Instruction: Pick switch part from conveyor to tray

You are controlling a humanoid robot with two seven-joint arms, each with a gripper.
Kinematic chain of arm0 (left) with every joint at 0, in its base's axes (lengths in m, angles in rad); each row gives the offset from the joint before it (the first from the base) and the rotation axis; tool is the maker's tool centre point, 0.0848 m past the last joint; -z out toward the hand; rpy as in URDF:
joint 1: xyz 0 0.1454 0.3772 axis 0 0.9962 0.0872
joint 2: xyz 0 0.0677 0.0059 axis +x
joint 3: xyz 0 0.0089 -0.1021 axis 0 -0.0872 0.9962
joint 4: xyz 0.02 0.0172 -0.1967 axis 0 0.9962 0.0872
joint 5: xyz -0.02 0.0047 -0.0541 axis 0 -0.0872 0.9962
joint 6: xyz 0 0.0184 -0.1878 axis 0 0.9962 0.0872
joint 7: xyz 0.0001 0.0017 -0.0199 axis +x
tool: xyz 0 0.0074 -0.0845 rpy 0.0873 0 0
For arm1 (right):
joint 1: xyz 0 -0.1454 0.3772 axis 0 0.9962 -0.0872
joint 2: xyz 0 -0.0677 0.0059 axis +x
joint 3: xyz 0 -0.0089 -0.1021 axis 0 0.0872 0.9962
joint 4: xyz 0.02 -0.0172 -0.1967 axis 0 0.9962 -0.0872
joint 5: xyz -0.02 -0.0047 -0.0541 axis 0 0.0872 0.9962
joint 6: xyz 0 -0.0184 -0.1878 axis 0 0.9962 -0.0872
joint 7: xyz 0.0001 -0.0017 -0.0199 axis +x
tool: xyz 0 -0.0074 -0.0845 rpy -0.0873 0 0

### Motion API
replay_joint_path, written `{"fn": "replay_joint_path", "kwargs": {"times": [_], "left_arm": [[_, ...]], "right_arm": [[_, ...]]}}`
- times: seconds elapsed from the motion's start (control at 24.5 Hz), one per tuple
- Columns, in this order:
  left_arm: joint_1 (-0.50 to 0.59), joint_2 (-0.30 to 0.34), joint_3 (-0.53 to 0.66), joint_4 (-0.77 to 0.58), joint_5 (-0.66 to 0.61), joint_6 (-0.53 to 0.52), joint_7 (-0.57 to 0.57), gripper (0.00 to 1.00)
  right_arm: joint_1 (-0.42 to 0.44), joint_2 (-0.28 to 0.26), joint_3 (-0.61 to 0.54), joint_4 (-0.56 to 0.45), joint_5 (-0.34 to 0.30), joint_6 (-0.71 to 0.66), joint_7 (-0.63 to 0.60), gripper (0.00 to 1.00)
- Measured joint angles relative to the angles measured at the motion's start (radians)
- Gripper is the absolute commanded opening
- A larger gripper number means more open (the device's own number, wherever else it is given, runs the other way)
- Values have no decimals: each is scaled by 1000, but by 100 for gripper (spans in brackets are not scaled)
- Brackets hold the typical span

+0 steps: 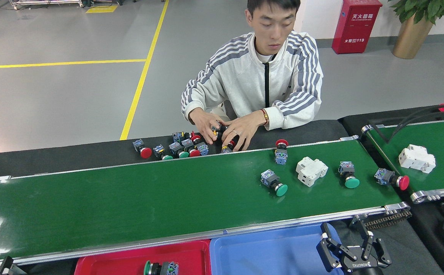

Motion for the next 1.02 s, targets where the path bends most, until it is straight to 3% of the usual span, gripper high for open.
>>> {"fn": "replay_joint_path", "kwargs": {"times": [0.24, 0.49, 0.86, 0.98, 1.02], "left_arm": [[0, 0, 0, 0, 0, 0, 0, 100], [0, 1, -1, 0, 0, 0, 0, 100], [-6, 4, -2, 1, 0, 0, 0, 100], [-7, 4, -3, 1, 0, 0, 0, 100], [-7, 4, -3, 1, 0, -1, 0, 100]], "right_arm": [[-145, -42, 221, 38, 50, 3, 115, 98], [-254, -39, 310, 147, 56, 5, 201, 98], [-379, 11, 400, 336, 66, 66, 243, 98], [-449, 55, 440, 433, 65, 118, 243, 97], [-471, 68, 455, 464, 65, 132, 245, 93]]}}
